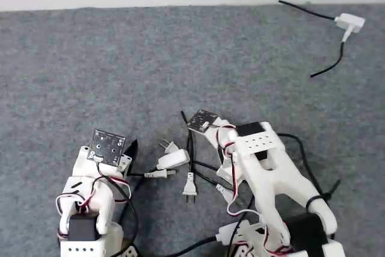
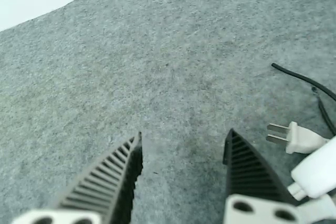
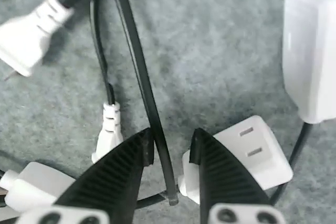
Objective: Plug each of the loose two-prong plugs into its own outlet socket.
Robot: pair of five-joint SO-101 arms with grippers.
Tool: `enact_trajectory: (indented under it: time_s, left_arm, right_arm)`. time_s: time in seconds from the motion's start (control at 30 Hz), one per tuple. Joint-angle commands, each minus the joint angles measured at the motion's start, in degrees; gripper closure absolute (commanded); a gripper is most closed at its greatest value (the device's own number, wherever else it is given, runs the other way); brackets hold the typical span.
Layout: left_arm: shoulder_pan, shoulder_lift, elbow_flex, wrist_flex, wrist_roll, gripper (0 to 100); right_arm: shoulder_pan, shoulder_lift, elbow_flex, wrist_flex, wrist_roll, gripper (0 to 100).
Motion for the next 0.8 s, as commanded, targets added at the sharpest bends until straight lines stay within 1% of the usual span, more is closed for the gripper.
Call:
enact_trajectory:
  time_s: [0.0,0.17,0.4,0.53,0.63,0.77]
  left_arm:
    - [0.18,-0.35,-0.66,-0.62,0.26,75]
    - [0.18,-0.35,-0.66,-0.62,0.26,75]
    - [0.18,-0.35,-0.66,-0.62,0.26,75]
    - [0.18,-0.35,-0.66,-0.62,0.26,75]
    - [0.18,-0.35,-0.66,-0.53,0.26,75]
    - [0.09,-0.35,-0.66,-0.53,0.26,75]
  right_arm:
    - [0.57,-2.33,-1.23,0.75,0.62,87.7]
    - [-1.19,-3.3,-4.57,6.55,0.53,87.6]
    - [-10.33,-10.33,-4.48,10.68,-4.31,87.6]
    - [-15.69,-11.56,-2.81,11.82,-6.86,87.6]
    - [-16.22,-11.47,-0.88,9.89,-7.12,87.6]
    - [-14.81,-11.47,0.18,9.27,-6.86,87.6]
